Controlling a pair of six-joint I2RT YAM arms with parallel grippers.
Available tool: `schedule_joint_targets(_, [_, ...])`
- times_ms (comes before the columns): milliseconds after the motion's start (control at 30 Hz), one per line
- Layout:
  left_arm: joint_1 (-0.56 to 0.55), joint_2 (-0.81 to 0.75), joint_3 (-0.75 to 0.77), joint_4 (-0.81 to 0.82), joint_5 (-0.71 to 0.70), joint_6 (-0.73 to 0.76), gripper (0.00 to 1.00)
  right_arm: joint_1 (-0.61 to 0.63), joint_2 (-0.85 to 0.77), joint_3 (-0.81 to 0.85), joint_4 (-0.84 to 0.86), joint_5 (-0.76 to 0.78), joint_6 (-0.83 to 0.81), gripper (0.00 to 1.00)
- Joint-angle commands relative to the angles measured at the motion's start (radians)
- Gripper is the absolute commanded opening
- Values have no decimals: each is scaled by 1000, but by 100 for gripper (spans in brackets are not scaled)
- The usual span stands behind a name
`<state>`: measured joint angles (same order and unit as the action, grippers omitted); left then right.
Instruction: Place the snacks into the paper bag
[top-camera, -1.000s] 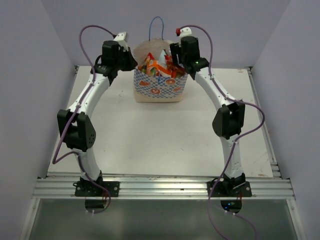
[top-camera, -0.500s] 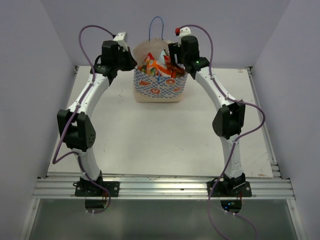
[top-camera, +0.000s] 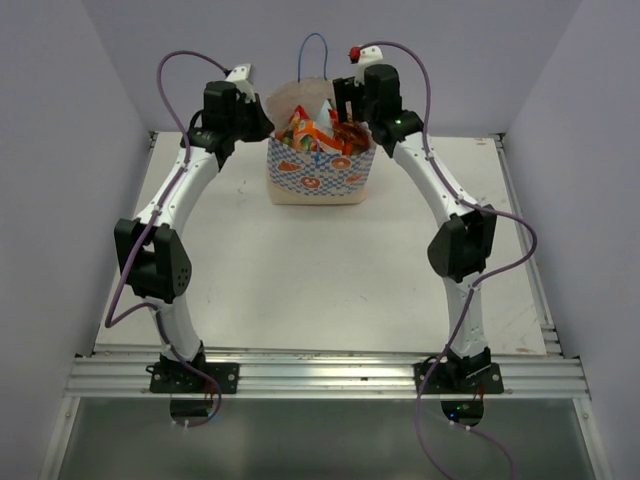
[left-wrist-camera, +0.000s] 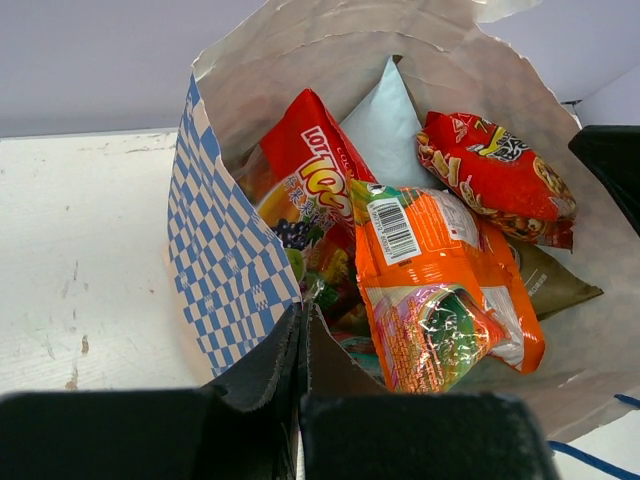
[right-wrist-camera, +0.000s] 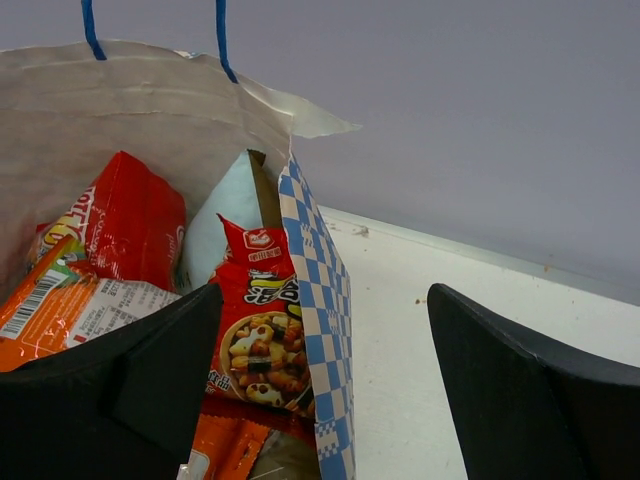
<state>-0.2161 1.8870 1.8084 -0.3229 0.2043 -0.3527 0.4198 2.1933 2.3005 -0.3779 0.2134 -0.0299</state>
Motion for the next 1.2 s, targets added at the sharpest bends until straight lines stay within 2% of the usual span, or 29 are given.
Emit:
schedule_joint_targets(0, [12, 8, 28, 25, -28, -9, 0, -3, -69, -36, 39, 6, -16, 88])
schedule_joint_targets(367, [12, -2, 29, 16, -46, 1, 0, -44, -33, -133, 31, -28, 5, 86])
schedule_joint_targets(500, [14, 7, 45, 16, -48, 17, 0, -46, -32, -150, 25, -23, 1, 70])
schedule_joint_targets(533, [14, 9, 48, 18, -45, 20, 0, -47, -35, -151, 17, -26, 1, 55])
schedule_joint_targets(633, [12, 15, 54, 19, -34, 34, 0, -49, -44, -154, 8, -25, -1, 0])
schedule_joint_targets(800, [9, -37, 17, 16, -81, 52, 0, -41, -110, -135, -44, 1, 2, 0])
schedule_joint_targets(933, [-28, -112, -36, -1, -146, 86, 0, -9, -242, -128, -114, 59, -16, 0])
schedule_joint_targets(1167, [-123, -299, -199, -22, -249, 81, 0, 125, -403, -211, -243, 178, -22, 0])
